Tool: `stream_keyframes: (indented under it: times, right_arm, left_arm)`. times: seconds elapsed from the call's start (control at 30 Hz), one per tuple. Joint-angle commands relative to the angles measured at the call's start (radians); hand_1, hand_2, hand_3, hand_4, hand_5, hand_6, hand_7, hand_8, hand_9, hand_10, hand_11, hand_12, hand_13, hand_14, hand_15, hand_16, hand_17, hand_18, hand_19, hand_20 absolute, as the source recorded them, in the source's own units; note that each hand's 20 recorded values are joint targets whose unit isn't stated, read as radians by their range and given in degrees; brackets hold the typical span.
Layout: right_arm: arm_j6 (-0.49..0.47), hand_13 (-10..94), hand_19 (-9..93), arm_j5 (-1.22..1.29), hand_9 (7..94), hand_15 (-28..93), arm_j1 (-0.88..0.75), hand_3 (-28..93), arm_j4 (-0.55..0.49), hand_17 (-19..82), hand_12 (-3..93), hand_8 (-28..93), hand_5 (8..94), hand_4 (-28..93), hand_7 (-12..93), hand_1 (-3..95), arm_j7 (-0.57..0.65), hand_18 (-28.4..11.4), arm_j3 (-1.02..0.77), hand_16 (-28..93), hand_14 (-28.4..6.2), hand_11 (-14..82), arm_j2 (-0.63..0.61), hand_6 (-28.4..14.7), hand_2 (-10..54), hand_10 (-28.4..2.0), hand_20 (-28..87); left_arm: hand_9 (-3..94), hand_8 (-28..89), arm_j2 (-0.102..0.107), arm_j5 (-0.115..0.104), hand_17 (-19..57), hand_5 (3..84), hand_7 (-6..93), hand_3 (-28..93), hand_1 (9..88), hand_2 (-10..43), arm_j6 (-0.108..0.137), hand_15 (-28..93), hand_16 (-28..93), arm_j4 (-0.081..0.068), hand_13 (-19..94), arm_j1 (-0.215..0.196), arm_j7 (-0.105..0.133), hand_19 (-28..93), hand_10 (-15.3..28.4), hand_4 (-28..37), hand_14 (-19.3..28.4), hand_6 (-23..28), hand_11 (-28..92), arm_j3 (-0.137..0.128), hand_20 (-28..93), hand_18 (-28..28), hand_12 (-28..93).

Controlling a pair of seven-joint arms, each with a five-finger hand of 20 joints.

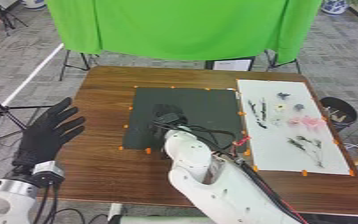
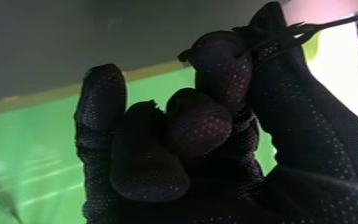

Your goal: Arrange flowers

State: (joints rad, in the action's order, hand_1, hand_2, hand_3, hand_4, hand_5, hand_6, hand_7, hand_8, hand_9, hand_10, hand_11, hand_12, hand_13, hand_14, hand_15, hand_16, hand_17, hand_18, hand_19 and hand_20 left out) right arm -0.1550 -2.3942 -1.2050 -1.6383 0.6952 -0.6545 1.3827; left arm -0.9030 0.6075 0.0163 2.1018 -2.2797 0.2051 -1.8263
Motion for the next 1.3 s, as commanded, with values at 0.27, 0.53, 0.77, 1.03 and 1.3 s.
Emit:
stream_keyframes:
  times: [0.27, 0.53, 0.77, 1.03, 1.3]
  right_arm:
    - [0.046, 82, 85, -0.015, 86.4, 86, -0.014, 90, 0.043, 39, 43.0, 30, 81.9, -11, 50, 33.7, 0.028, -17.5, 0.04, 33, -8.1, 63.3, 0.052, 3.5, -9.5, -8.4, 23]
    - [0.098, 82, 85, -0.022, 86.5, 85, -0.017, 90, 0.069, 39, 43.2, 30, 81.7, -11, 50, 33.6, 0.024, -17.4, 0.06, 33, -8.0, 62.8, 0.054, 3.8, -9.5, -8.2, 22]
    - [0.122, 83, 85, -0.028, 86.6, 85, -0.014, 89, 0.096, 39, 43.1, 29, 81.7, -11, 50, 33.5, 0.03, -17.5, 0.07, 33, -7.7, 62.6, 0.056, 4.3, -9.5, -8.1, 22]
    - [0.119, 83, 85, -0.02, 86.8, 85, -0.019, 88, 0.099, 39, 43.0, 27, 82.0, -12, 50, 32.7, 0.027, -17.4, 0.061, 33, -7.7, 62.4, 0.058, 4.2, -8.9, -8.1, 22]
    - [0.114, 83, 84, -0.014, 87.2, 84, -0.021, 89, 0.089, 38, 43.0, 15, 83.2, -18, 50, 24.4, 0.018, -17.6, 0.054, 34, -8.1, 61.6, 0.054, 2.8, -7.3, -8.4, 23]
  left_arm:
    - [22.4, -11, 0.042, 0.011, -8.9, 26.5, 19.9, 71, 24.6, -7.0, -0.031, 40, -1, -0.036, 18, 0.086, -0.046, 44, 11.8, -28.3, 15.8, 3.8, 21, 0.053, 13, 21.3, 17]
    - [22.4, -11, 0.051, 0.01, -8.9, 26.4, 20.0, 71, 24.6, -7.0, -0.037, 40, -1, -0.048, 18, 0.114, -0.05, 44, 11.7, -28.3, 15.7, 3.8, 21, 0.071, 13, 21.3, 17]
    - [22.4, -11, 0.054, 0.01, -9.0, 26.4, 20.0, 71, 24.6, -7.0, -0.041, 40, -1, -0.052, 18, 0.123, -0.052, 44, 11.7, -28.3, 15.7, 3.7, 21, 0.076, 13, 21.3, 17]
    - [22.4, -11, 0.052, 0.01, -9.0, 26.4, 20.0, 71, 24.6, -7.0, -0.045, 40, -1, -0.049, 18, 0.12, -0.053, 44, 11.7, -28.3, 15.7, 3.7, 21, 0.075, 13, 21.3, 17]
    - [22.4, -11, 0.051, 0.01, -9.0, 26.4, 20.1, 71, 24.6, -7.0, -0.041, 40, -1, -0.053, 18, 0.125, -0.055, 44, 11.7, -28.3, 15.6, 3.7, 21, 0.078, 13, 21.3, 17]
